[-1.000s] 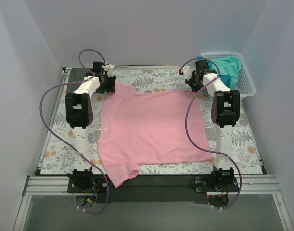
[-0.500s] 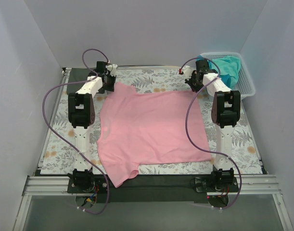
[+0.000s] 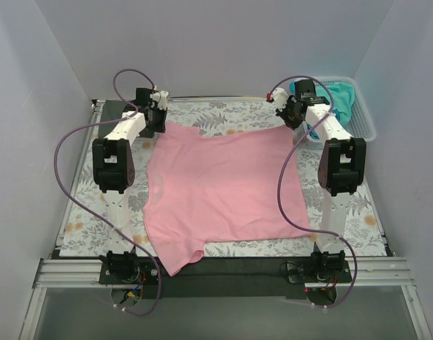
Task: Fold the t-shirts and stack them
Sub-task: Fold the tshirt
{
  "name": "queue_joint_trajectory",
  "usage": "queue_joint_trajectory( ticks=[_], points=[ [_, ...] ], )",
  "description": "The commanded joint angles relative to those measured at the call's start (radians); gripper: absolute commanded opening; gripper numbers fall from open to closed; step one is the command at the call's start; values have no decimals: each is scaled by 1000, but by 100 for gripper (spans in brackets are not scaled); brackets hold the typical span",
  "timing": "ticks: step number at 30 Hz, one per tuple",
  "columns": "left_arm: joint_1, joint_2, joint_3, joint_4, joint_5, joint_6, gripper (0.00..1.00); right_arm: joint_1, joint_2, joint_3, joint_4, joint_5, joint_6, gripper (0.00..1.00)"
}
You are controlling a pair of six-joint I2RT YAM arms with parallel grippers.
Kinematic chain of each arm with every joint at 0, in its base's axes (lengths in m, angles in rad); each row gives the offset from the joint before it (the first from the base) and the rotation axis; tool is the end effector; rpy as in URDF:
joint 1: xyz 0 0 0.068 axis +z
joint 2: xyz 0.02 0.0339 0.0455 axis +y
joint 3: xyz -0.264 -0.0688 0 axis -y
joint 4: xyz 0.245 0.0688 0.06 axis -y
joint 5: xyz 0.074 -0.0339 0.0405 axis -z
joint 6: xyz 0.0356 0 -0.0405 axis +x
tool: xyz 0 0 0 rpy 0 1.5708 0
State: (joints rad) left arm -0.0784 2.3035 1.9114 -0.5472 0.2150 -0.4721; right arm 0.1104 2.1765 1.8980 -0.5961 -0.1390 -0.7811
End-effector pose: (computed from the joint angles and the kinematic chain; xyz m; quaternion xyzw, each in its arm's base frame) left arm 0.5080 -0.0475 0.1838 -0.1522 0.9333 -0.1821 0.2694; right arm 0.4889 0.0592 0.2370 -0.4257 0.8359 -0.0503 0.3428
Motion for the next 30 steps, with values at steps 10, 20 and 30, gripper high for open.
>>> queue_joint_trajectory(
  ticks=[10, 20, 30],
  points=[
    [42, -329, -208, 59, 113, 46, 0, -28, -126, -89, 4, -48, -21, 1],
    [63, -492, -402, 89, 159, 95, 0, -52, -216, -198, 2, -100, -61, 1],
    [68, -648, -584, 63, 205, 165, 0, -66, -290, -336, 2, -137, -102, 1]
  ],
)
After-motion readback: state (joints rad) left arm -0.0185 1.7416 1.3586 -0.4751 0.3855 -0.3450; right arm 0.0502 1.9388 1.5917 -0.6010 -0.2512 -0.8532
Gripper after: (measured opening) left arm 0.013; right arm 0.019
